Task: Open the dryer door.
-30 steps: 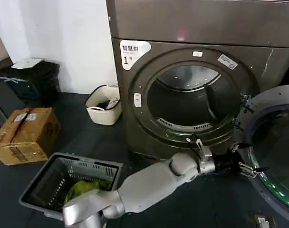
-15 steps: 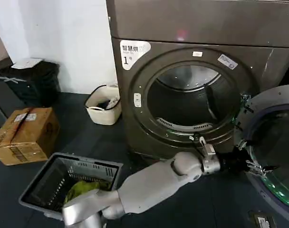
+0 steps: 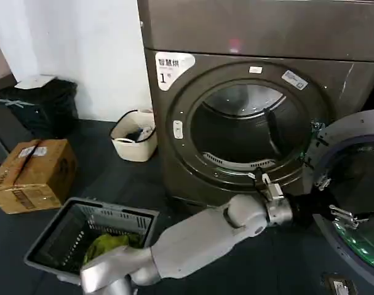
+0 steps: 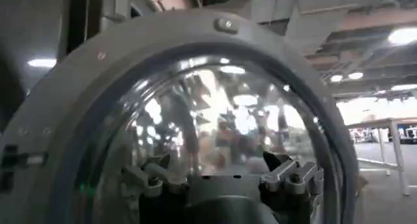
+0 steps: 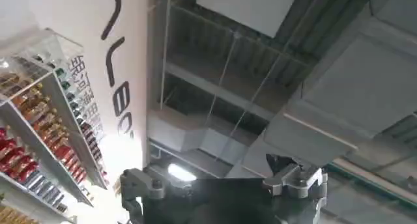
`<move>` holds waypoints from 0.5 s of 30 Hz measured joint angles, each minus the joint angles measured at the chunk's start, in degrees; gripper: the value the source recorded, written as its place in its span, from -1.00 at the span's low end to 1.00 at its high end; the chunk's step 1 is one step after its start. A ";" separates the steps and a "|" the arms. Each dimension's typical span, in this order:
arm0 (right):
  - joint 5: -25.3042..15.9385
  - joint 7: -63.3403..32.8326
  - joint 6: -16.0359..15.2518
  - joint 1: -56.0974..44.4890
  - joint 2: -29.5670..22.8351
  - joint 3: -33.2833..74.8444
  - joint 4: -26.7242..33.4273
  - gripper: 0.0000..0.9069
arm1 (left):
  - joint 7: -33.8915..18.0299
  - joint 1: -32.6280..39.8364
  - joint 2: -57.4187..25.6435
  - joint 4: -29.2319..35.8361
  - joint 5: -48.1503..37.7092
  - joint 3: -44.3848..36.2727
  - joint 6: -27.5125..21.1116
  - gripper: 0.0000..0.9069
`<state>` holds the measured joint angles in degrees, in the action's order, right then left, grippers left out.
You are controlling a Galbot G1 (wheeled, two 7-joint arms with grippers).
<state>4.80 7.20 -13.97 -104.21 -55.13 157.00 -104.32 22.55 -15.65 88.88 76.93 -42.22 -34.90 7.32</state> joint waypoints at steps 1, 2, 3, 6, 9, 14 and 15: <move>0.00 -0.01 0.02 0.01 0.02 0.00 0.04 1.00 | -0.10 -0.10 -0.86 0.57 -0.08 0.01 0.00 1.00; -0.01 0.00 0.05 0.02 0.04 -0.02 0.09 1.00 | -0.18 -0.10 -1.76 1.18 -0.09 0.04 0.00 1.00; -0.01 0.00 0.06 0.03 0.10 -0.04 0.13 1.00 | -0.24 0.17 -2.61 1.58 -0.13 0.02 0.00 1.00; 0.00 -0.01 0.09 0.07 0.20 -0.06 0.19 1.00 | -1.55 0.20 -5.32 3.29 -0.61 0.02 0.21 1.00; 0.00 -0.01 0.10 0.17 0.23 -0.20 0.15 1.00 | -2.89 0.32 -7.67 5.30 -1.11 -0.09 0.84 1.00; 0.01 -0.01 0.25 0.19 0.22 -0.31 0.28 1.00 | -3.78 0.35 -11.62 8.43 -2.38 -0.75 2.14 1.00; 0.02 -0.01 0.28 0.19 0.21 -0.32 0.34 1.00 | -3.78 0.42 -12.46 9.19 -2.89 -0.92 1.86 1.00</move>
<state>4.82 7.19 -13.69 -104.02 -54.92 156.69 -103.99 18.77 -15.23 76.42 86.12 -45.12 -35.82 9.18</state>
